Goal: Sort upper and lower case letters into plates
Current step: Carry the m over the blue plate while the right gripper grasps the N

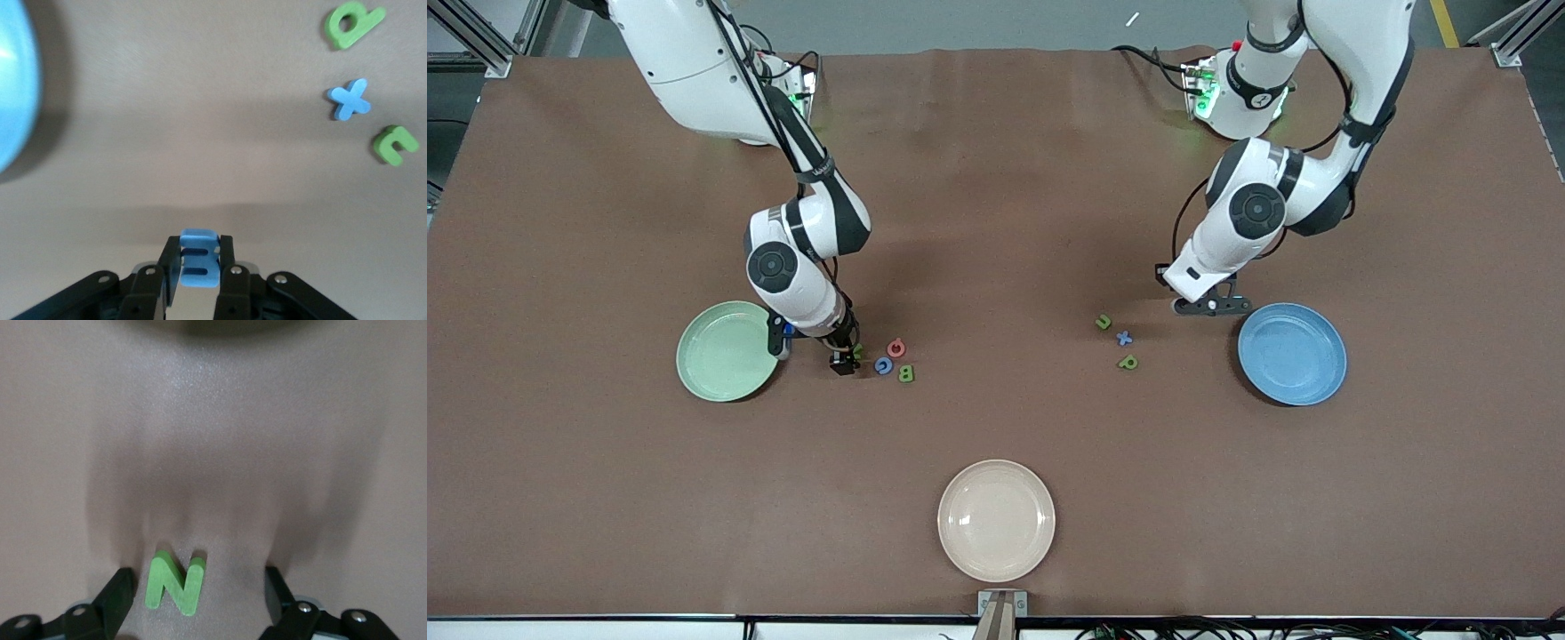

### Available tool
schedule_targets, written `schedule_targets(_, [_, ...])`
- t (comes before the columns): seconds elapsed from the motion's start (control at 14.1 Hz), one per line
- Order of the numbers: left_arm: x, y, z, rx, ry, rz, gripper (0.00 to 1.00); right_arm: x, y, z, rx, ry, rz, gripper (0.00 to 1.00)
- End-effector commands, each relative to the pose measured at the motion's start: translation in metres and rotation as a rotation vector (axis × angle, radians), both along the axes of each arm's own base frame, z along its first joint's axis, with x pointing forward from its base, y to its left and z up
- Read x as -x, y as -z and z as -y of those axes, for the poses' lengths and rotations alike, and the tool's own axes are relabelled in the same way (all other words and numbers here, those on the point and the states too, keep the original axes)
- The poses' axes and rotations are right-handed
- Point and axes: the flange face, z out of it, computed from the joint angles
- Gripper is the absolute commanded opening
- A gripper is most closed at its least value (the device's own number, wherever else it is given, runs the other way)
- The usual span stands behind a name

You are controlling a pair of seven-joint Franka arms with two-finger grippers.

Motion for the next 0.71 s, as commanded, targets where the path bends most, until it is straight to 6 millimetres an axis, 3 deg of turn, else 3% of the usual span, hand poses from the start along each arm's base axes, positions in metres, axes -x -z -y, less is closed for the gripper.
schedule_targets(0.0, [-0.029, -0.052, -0.050, -0.014, 0.077, -0.007, 0.11, 0.000, 0.008, -0.002, -0.003, -0.006, 0.004, 0.61])
schedule_targets(0.14, [-0.049, -0.072, -0.106, 0.009, 0.159, -0.017, 0.11, -0.001, 0.007, -0.002, -0.005, -0.010, 0.010, 0.31])
schedule_targets(0.28, [-0.061, -0.074, -0.155, 0.034, 0.220, -0.010, 0.11, 0.000, 0.007, -0.002, -0.005, -0.050, 0.012, 0.05])
schedule_targets(0.5, [-0.071, -0.054, -0.211, 0.063, 0.270, 0.027, 0.10, -0.001, 0.002, -0.001, -0.003, -0.112, 0.009, 0.00])
schedule_targets(0.64, [-0.074, -0.030, -0.225, 0.044, 0.300, 0.038, 0.10, -0.004, -0.015, 0.003, 0.000, -0.170, -0.056, 0.00])
